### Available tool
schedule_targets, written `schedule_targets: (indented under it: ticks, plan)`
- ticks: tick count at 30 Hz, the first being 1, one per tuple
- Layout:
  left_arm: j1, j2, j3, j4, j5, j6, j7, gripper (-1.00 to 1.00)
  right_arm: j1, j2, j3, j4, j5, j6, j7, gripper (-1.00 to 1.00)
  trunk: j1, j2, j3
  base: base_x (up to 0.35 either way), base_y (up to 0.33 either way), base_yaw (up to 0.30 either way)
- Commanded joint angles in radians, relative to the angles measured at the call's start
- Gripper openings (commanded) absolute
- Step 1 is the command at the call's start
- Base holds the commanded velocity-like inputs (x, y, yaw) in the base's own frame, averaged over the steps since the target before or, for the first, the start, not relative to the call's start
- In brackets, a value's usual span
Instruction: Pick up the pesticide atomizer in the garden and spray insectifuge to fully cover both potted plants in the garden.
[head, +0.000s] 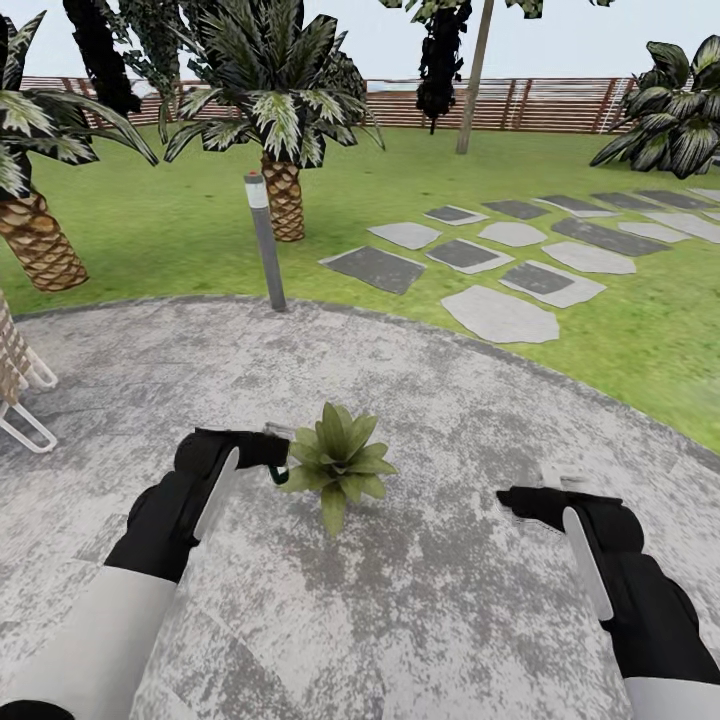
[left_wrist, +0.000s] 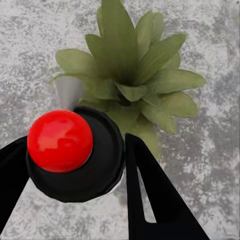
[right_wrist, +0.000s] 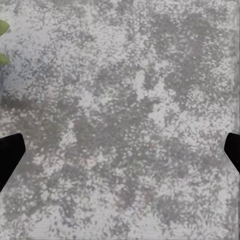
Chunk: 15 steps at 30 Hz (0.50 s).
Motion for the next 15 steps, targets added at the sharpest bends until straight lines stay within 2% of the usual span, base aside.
schedule_targets:
  ticks: [1,3,5,7,9,11,13,14,15]
  plan:
    - [-0.008,0.029,-0.006,-0.001,-0.002,0.004,-0.066,-1.0,-0.001,-0.001,0.0,-0.007,-0.002,0.004,0.0,1.0,0.0,0.0,-0.001,0.0,0.0,0.0]
    - [-0.017,0.079,-0.011,0.0,-0.004,0.004,-0.184,-1.0,-0.001,-0.003,0.001,-0.025,0.0,0.004,0.0,1.0,0.0,0.0,-0.001,0.0,0.0,0.0]
    - [-0.03,0.119,-0.014,0.0,-0.004,0.004,-0.304,-1.0,-0.001,-0.004,0.001,-0.035,0.0,0.005,0.002,1.0,0.0,0.0,-0.001,0.0,0.0,0.0]
    - [-0.049,0.142,-0.017,0.001,-0.007,0.004,-0.427,-1.0,-0.001,-0.006,0.002,-0.039,-0.004,0.005,0.014,1.0,0.0,0.0,-0.001,0.0,0.0,0.0]
    - [-0.066,0.151,-0.029,0.001,-0.009,0.003,-0.509,-1.0,-0.001,-0.006,0.002,-0.04,-0.007,0.006,0.042,1.0,0.0,0.0,-0.001,0.0,0.0,0.0]
    - [-0.091,0.162,-0.069,0.001,-0.01,0.003,-0.591,-1.0,-0.008,-0.006,0.002,-0.04,-0.008,0.007,0.1,1.0,0.0,0.0,-0.001,0.0,0.0,0.0]
    - [-0.112,0.182,-0.144,0.002,-0.011,0.003,-0.639,-1.0,-0.016,-0.007,0.002,-0.039,-0.006,0.007,0.164,1.0,0.0,0.0,-0.001,0.0,0.0,0.0]
    - [-0.115,0.188,-0.166,0.002,-0.01,0.002,-0.648,-1.0,-0.022,-0.008,0.003,-0.039,-0.005,0.007,0.179,1.0,0.0,0.0,-0.001,0.0,0.0,0.0]
    - [-0.12,0.198,-0.208,0.002,-0.011,0.002,-0.666,-1.0,-0.043,-0.008,0.003,-0.039,-0.003,0.007,0.207,1.0,0.0,0.0,-0.001,0.0,0.0,0.0]
